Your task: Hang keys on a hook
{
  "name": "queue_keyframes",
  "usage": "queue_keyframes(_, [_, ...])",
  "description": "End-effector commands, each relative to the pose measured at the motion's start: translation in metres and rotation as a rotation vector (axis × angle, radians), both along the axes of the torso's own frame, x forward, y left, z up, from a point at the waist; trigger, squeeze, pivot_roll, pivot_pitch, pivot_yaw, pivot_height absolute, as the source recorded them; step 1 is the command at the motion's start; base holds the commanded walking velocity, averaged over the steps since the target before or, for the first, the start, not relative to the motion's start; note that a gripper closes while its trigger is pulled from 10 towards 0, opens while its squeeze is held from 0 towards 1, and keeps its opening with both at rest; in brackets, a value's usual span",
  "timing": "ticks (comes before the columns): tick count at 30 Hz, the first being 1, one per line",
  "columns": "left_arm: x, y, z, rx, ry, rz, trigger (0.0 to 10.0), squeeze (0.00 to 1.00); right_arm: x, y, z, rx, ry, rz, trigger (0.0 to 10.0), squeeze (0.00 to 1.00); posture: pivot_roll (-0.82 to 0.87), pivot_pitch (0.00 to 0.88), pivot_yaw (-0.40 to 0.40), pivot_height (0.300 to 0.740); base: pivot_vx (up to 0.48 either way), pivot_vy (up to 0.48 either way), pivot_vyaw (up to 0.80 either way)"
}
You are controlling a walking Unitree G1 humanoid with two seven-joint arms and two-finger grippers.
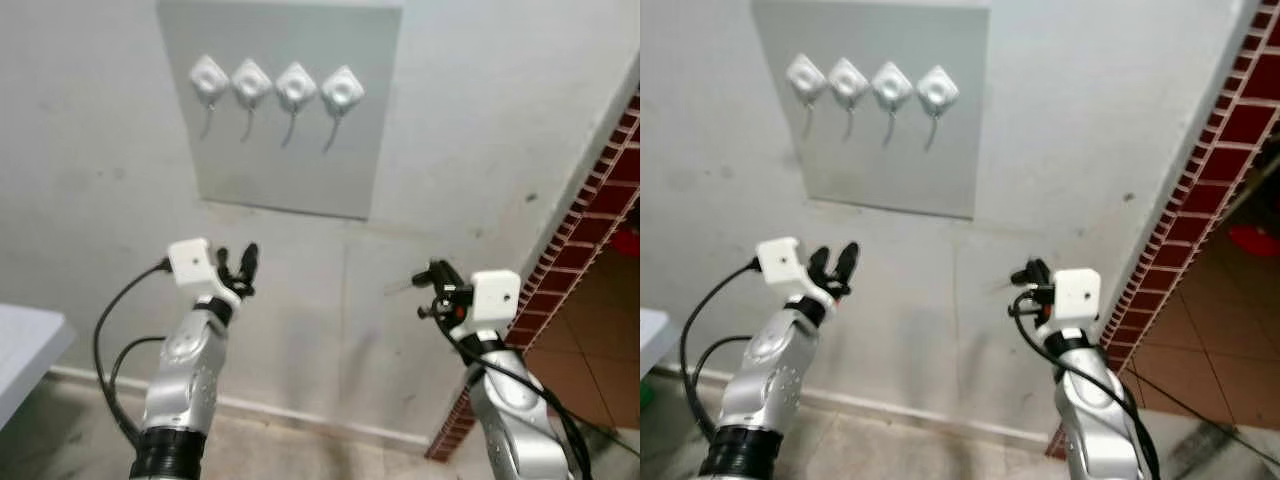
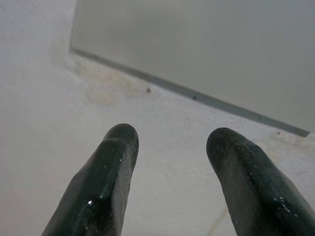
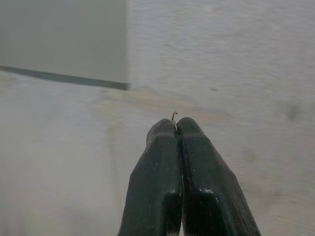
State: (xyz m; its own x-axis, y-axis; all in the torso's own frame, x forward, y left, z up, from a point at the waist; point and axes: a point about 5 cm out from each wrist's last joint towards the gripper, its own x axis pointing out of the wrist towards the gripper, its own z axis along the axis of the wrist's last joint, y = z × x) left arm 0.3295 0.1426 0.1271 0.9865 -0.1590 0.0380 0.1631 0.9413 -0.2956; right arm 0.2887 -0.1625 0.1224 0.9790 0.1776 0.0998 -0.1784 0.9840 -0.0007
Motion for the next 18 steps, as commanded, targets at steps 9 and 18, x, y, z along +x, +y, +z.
queue_keyframes(9, [0.005,-0.023,0.036,0.114,-0.161,-0.165,10.0,0.00,0.021,0.001,0.017,-0.057,-0.036,0.117,10.0,0.00,0.03,0.000,-0.002,0.740,0.000,0.000,0.00])
queue_keyframes(18, [0.017,-0.041,0.058,0.115,-0.228,-0.239,10.0,0.00,0.054,0.020,0.047,-0.079,-0.118,0.230,10.0,0.00,0.03,0.000,0.003,0.740,0.000,0.000,0.00])
